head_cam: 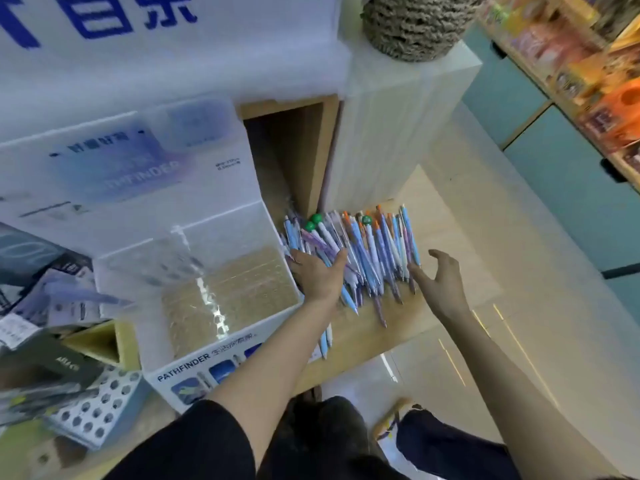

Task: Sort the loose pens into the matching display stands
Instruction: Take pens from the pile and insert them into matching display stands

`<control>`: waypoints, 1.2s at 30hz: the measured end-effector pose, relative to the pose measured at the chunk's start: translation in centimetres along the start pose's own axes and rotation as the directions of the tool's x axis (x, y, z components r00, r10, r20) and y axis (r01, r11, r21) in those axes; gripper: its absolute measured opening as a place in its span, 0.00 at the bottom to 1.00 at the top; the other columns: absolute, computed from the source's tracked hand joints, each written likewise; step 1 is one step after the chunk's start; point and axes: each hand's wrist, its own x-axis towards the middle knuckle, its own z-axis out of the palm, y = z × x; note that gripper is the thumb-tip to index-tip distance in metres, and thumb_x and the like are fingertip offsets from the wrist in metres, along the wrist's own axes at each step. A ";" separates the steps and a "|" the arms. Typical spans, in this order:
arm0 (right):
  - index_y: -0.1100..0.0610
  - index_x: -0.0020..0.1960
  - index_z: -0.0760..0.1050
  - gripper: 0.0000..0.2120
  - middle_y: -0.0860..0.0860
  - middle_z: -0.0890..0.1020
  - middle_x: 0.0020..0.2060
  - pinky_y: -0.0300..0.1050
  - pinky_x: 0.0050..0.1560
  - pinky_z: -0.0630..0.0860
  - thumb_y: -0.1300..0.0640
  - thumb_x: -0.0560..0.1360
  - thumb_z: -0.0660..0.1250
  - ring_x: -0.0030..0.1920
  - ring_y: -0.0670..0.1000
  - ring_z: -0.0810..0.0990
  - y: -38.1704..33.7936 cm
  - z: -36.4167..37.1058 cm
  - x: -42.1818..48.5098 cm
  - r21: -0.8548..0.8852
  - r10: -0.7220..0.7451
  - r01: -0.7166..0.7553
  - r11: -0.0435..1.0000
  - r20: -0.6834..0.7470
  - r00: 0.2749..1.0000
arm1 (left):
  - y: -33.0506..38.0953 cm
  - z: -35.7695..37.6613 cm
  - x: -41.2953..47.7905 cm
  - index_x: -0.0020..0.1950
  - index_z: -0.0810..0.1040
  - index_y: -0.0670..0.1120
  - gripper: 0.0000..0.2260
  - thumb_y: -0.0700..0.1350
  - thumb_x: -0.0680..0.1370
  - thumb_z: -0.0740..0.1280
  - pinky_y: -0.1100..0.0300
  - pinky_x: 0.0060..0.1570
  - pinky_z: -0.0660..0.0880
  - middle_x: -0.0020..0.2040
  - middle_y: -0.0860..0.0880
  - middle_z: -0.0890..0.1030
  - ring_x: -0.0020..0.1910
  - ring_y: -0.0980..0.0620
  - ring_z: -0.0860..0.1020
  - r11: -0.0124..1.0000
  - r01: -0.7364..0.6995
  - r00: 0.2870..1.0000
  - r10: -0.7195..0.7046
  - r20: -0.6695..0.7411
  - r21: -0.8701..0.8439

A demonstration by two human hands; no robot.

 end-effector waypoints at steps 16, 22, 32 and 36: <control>0.61 0.69 0.65 0.31 0.56 0.67 0.61 0.56 0.65 0.68 0.42 0.75 0.66 0.63 0.58 0.69 -0.5 0.8 10.3 0.161 0.017 -0.077 0.984 0.346 0.938 | 0.1 5.1 2.4 0.74 0.55 0.35 0.44 0.62 0.71 0.69 0.49 0.69 0.55 0.68 0.35 0.61 0.68 0.36 0.59 0.982 0.163 0.884 -0.101 -0.456 0.099; 0.62 0.63 0.67 0.32 0.54 0.68 0.55 0.56 0.62 0.70 0.41 0.71 0.70 0.60 0.58 0.68 -0.4 3.1 9.6 0.161 -0.053 -0.014 0.987 0.404 0.913 | -0.7 5.5 1.9 0.78 0.52 0.50 0.40 0.64 0.72 0.65 0.49 0.72 0.51 0.73 0.40 0.52 0.73 0.40 0.50 0.985 0.114 0.919 -0.055 -0.392 0.129; 0.63 0.57 0.67 0.22 0.53 0.67 0.50 0.53 0.57 0.71 0.51 0.74 0.71 0.56 0.56 0.69 -0.8 4.5 8.3 0.191 -0.152 0.098 0.977 0.289 0.945 | 0.7 5.3 2.2 0.76 0.55 0.47 0.39 0.58 0.72 0.70 0.54 0.65 0.62 0.65 0.39 0.62 0.65 0.39 0.64 0.996 0.094 0.911 -0.085 -0.404 0.002; 0.52 0.44 0.66 0.15 0.54 0.75 0.45 0.49 0.44 0.76 0.48 0.72 0.72 0.45 0.54 0.76 -1.0 4.3 8.3 0.221 -0.113 0.044 0.974 0.313 0.943 | 0.6 4.6 2.6 0.72 0.59 0.40 0.39 0.54 0.70 0.74 0.62 0.59 0.64 0.66 0.40 0.63 0.65 0.43 0.66 0.992 0.080 0.916 -0.114 -0.384 -0.102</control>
